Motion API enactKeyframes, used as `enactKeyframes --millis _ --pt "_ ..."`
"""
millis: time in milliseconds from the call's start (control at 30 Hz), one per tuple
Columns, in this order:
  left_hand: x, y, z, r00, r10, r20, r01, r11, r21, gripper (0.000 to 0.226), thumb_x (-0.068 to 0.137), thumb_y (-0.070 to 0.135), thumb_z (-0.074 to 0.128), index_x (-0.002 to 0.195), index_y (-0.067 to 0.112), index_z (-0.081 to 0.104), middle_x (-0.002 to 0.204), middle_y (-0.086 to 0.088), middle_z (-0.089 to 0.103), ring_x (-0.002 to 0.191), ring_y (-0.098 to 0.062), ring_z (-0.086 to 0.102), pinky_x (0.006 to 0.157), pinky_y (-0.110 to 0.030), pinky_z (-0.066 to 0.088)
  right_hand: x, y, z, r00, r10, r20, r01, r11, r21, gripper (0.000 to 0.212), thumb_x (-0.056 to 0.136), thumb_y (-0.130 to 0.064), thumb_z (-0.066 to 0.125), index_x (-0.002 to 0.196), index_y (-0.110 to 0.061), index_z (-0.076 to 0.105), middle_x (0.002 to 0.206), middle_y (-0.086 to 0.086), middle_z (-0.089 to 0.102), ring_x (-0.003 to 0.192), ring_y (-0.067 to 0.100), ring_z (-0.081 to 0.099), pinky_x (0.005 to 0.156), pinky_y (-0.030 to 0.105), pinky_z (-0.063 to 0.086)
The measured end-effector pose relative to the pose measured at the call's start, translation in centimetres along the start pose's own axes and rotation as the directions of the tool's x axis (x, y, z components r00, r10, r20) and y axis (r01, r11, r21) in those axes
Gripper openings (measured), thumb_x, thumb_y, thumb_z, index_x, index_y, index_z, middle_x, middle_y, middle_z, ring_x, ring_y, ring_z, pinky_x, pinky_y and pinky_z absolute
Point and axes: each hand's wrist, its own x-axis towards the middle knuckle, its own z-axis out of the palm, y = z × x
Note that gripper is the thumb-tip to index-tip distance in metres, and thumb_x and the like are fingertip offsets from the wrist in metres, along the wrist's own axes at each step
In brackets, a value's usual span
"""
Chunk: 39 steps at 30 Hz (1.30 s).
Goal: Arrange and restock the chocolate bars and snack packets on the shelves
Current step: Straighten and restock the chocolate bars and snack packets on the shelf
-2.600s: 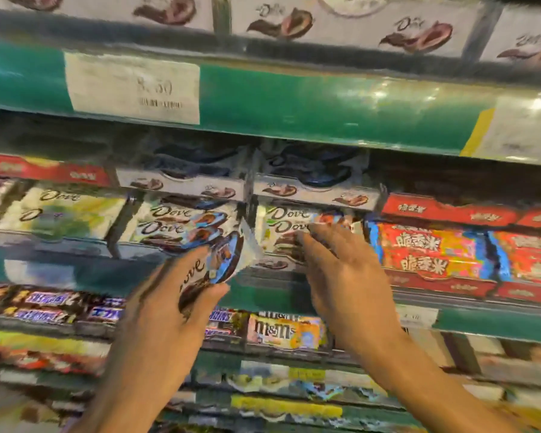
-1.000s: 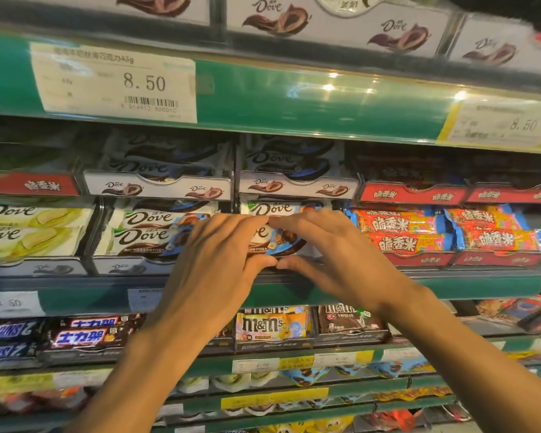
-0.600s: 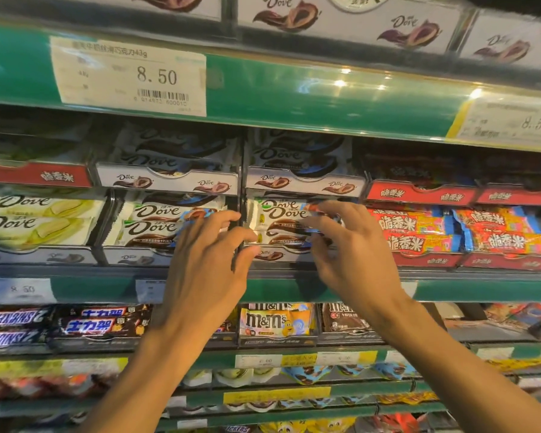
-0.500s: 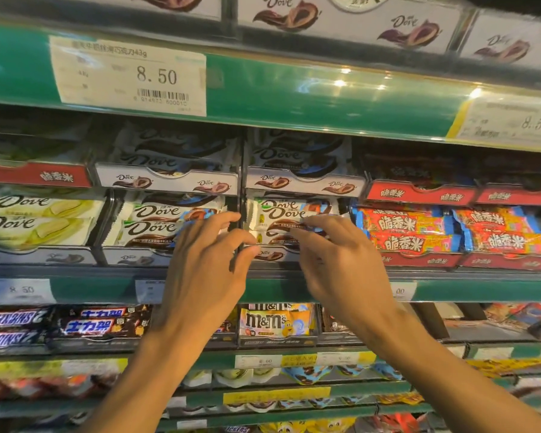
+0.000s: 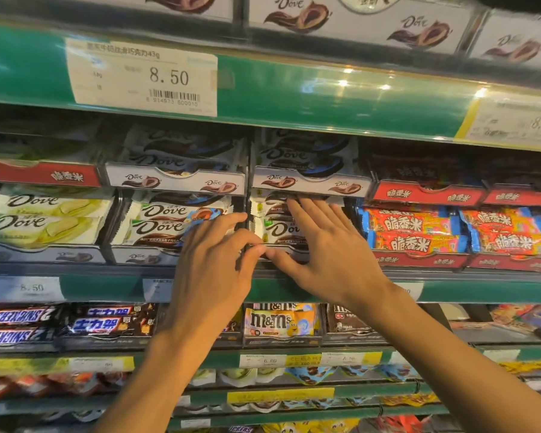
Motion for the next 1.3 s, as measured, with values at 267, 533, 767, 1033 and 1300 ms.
enactKeyframes --millis 267,533,767,1033,1300 --pt "-0.1 0.4 -0.4 0.999 -0.042 0.024 0.042 0.999 0.003 0.010 0.091 0.031 0.064 0.097 0.028 0.071 0.133 0.010 0.055 0.123 -0.011 0.044 0.103 -0.028 0.026 -0.8 -0.3 -0.2 1.000 0.000 0.019 0.000 1.000 0.013 0.094 0.088 -0.080 0.031 0.158 -0.020 0.012 0.165 0.000 0.014 0.153 0.016 0.004 0.124 0.045 0.001" --pt "-0.3 0.6 -0.5 0.998 -0.054 0.042 0.053 0.998 0.018 0.019 0.092 0.028 0.064 0.109 0.025 0.070 0.137 0.009 0.052 0.125 -0.007 0.037 0.104 -0.027 0.027 -2.1 -0.8 0.6 0.999 0.012 -0.053 -0.013 1.000 -0.014 0.079 0.096 -0.066 0.032 0.155 -0.015 0.026 0.163 0.005 0.022 0.152 0.020 0.012 0.124 0.044 0.012" --pt "-0.4 0.8 -0.6 0.998 -0.058 0.037 0.057 0.998 0.015 0.023 0.091 0.028 0.064 0.113 0.024 0.067 0.136 0.010 0.053 0.126 -0.009 0.041 0.105 -0.029 0.032 -2.6 -1.2 0.9 0.997 0.013 -0.081 -0.011 1.000 0.027 0.078 0.096 -0.064 0.037 0.155 -0.016 0.027 0.163 0.004 0.021 0.152 0.018 0.010 0.124 0.040 0.008" --pt "-0.3 1.0 -0.7 0.996 -0.053 0.076 0.051 0.998 0.029 0.024 0.092 0.033 0.063 0.114 0.024 0.065 0.139 0.009 0.047 0.127 -0.012 0.039 0.108 -0.038 0.037 -2.1 0.1 -0.1 0.995 -0.067 -0.076 0.078 0.985 0.153 0.052 0.096 -0.045 0.053 0.138 -0.014 0.053 0.142 0.002 0.052 0.134 0.021 0.041 0.111 0.041 0.038" --pt "-3.7 3.7 -1.6 0.981 -0.183 0.062 0.187 0.980 -0.073 0.033 0.091 0.038 0.059 0.123 0.034 0.058 0.142 0.020 0.039 0.132 -0.008 0.038 0.106 -0.032 0.036 -5.8 2.8 -2.8 0.994 0.006 -0.110 0.046 0.885 0.463 0.033 0.096 -0.035 0.059 0.127 -0.021 0.060 0.126 -0.007 0.062 0.119 0.010 0.053 0.098 0.027 0.045"
